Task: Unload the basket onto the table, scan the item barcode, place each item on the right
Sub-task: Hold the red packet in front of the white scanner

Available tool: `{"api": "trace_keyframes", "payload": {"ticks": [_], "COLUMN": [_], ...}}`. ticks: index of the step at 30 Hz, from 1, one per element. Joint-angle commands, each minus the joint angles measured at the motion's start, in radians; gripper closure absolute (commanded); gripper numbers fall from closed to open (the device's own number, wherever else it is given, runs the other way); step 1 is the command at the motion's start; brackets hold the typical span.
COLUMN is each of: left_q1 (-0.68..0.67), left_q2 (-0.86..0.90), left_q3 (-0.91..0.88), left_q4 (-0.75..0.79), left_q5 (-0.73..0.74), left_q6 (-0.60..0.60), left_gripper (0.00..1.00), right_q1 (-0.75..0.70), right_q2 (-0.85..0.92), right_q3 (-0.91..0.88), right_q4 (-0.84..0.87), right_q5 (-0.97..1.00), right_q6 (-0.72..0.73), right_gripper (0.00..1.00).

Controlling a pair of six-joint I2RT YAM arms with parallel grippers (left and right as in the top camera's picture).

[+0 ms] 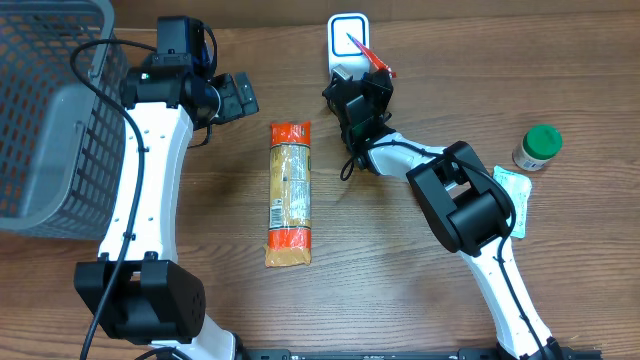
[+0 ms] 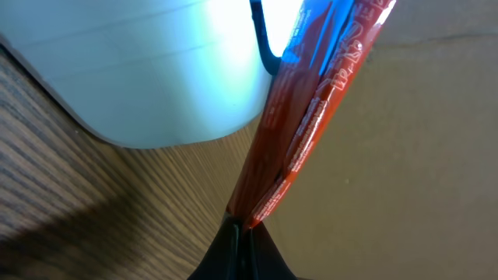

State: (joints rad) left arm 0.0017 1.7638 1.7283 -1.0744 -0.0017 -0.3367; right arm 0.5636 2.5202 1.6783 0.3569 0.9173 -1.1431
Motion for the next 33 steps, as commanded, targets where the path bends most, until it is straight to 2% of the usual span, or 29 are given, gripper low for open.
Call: {"api": "trace_keyframes", "payload": {"ticks": [1, 5, 14, 23, 29, 33], "left_q1": [-0.002, -0.002, -0.002, -0.002, -0.002, -0.002], "left_q2": [0.008, 0.008, 0.008, 0.008, 0.008, 0.008], "left_q3": [0.003, 0.003, 0.003, 0.003, 0.003, 0.003], "left_q4": [0.002, 0.002, 0.002, 0.002, 0.002, 0.002], "left_q5": [-0.009, -0.009, -0.009, -0.009, -0.009, -0.009], "left_q6": [0.011, 0.011, 0.011, 0.011, 0.012, 0.011], "left_gripper": [0.01, 0.0, 0.0, 0.0, 0.0, 0.0], "right_q1": [-0.001, -0.001, 0.008, 0.011, 0.014, 0.014], "right_q2": [0.01, 0.01, 0.01, 0.01, 0.01, 0.01], "right_q3": [0.01, 0.01, 0.01, 0.01, 0.01, 0.01], "right_q4": [0.004, 0.004, 0.004, -0.052, -0.075, -0.075], "right_q5": [0.006, 0.006, -0.021, -0.056, -0.082, -0.089], "right_q6": [-0.014, -0.019, -0.144, -0.177, -0.306, -0.329], "right_gripper": [0.96, 0.96, 0.96, 0.96, 0.96, 0.96]}}
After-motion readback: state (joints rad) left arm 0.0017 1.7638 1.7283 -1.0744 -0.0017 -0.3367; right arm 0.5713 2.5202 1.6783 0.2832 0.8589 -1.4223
